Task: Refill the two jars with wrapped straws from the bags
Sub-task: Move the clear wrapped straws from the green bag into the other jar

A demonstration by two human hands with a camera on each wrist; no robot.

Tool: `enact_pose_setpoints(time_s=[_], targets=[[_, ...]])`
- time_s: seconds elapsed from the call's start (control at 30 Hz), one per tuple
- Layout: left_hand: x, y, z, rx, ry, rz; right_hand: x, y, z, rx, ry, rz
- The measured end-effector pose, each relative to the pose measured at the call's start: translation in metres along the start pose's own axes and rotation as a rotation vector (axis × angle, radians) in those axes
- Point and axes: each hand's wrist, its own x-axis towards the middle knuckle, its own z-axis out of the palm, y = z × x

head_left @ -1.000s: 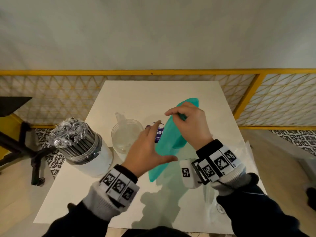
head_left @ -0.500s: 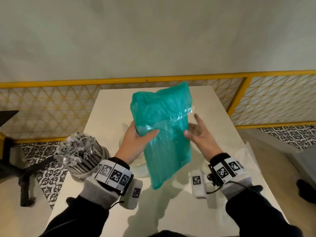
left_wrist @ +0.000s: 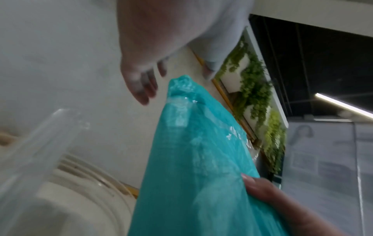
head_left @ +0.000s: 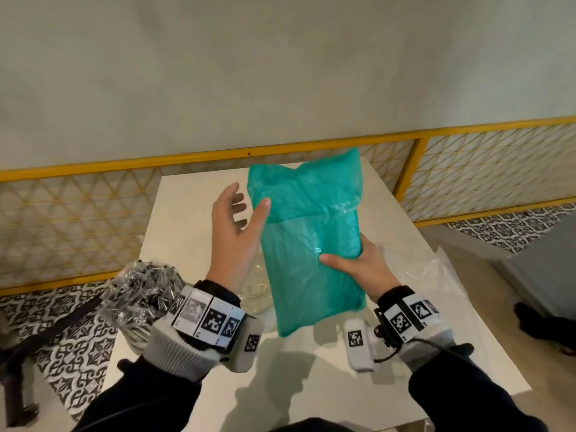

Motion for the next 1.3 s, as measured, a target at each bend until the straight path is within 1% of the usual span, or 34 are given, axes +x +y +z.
enact_pose_setpoints(time_s=[0.03,0.1,0.17,0.2,0.23,0.3,0.33,0.47,0.53,0.63,0.7,0.77,0.87,0.97,1.07,1.13,1.17,1.23,1.3], targets=[[-0.001,0.0,0.002,0.111,0.027,0.113,-0.002,0.001,-0.001,-0.011,0.013,-0.006],[-0.003,0.007,0.01,0.347,-0.023,0.412,-0.002,0.0,-0.002,-0.052,0.024,-0.023],[-0.002,0.018,0.025,0.547,-0.132,0.703,0.002,-0.005,-0.006,-0.131,-0.014,-0.054],[0.002,0.024,0.034,0.626,-0.205,0.798,0.004,-0.008,-0.008,-0.188,-0.057,-0.067],[0.006,0.03,0.043,0.695,-0.288,0.841,0.006,-0.012,-0.012,-0.253,-0.103,-0.07],[0.014,0.042,0.057,0.799,-0.433,0.835,0.008,-0.018,-0.022,-0.383,-0.185,-0.062],[0.018,0.047,0.063,0.838,-0.481,0.821,0.009,-0.018,-0.028,-0.43,-0.216,-0.052],[0.026,0.056,0.077,0.98,-0.616,0.706,0.015,-0.01,-0.055,-0.505,-0.261,-0.031],[0.026,0.054,0.08,0.93,-0.661,0.678,0.016,-0.004,-0.065,-0.487,-0.284,-0.002],[0.025,0.048,0.083,0.772,-0.736,0.691,0.018,0.007,-0.079,-0.465,-0.307,0.024],[0.024,0.046,0.083,0.648,-0.751,0.672,0.019,0.016,-0.089,-0.45,-0.297,0.046],[0.023,0.046,0.083,0.525,-0.697,0.653,0.022,0.024,-0.099,-0.421,-0.303,0.077],[0.019,0.045,0.083,0.442,-0.547,0.617,0.022,0.031,-0.107,-0.366,-0.316,0.134],[0.014,0.041,0.084,0.371,-0.391,0.549,0.024,0.032,-0.108,-0.307,-0.299,0.137],[0.002,0.033,0.084,0.314,-0.273,0.446,0.03,0.035,-0.107,-0.288,-0.254,0.123],[-0.012,0.024,0.084,0.325,-0.23,0.395,0.032,0.035,-0.107,-0.273,-0.218,0.111],[-0.018,0.018,0.085,0.371,-0.221,0.376,0.033,0.035,-0.107,-0.266,-0.207,0.108],[-0.027,0.006,0.088,0.495,-0.221,0.362,0.034,0.035,-0.108,-0.238,-0.207,0.11],[-0.027,-0.002,0.089,0.499,-0.228,0.355,0.033,0.035,-0.108,-0.219,-0.221,0.127]])
